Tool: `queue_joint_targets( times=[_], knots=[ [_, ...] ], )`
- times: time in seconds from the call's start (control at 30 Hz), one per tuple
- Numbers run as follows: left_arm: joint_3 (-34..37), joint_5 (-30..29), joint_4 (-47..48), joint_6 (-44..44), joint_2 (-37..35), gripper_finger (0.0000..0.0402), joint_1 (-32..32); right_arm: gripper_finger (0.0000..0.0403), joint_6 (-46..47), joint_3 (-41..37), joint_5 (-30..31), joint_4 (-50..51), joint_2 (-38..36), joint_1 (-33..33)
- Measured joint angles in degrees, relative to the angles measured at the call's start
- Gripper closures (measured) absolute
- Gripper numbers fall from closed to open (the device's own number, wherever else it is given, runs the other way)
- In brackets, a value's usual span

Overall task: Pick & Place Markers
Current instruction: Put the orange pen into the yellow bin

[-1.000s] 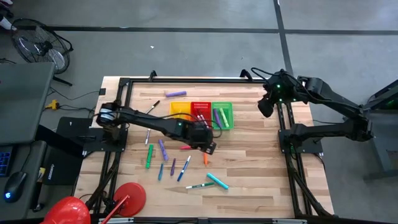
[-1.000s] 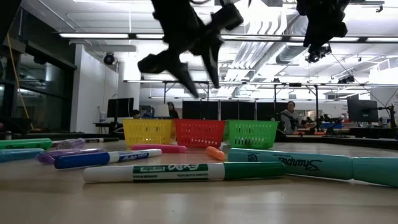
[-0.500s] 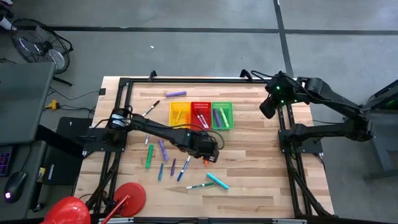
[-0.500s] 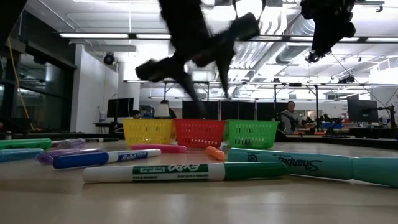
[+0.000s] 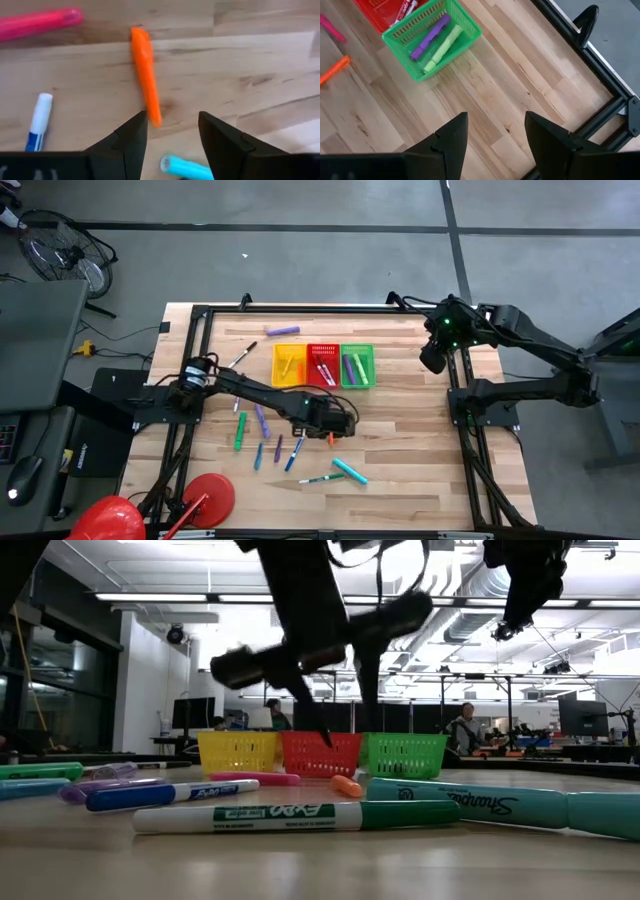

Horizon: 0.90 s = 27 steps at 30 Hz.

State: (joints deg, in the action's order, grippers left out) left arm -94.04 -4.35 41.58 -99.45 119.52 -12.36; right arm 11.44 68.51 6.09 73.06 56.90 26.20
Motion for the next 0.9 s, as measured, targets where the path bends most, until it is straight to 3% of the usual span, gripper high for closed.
queue_joint_targets(
  times=[0.9],
  knots=[
    [0.2, -1.3, 0.5, 4.7, 1.7, 0.0229, 2.3, 0.0217, 1.7, 0.0, -0.5, 0.0, 0.0, 0.0]
  ],
)
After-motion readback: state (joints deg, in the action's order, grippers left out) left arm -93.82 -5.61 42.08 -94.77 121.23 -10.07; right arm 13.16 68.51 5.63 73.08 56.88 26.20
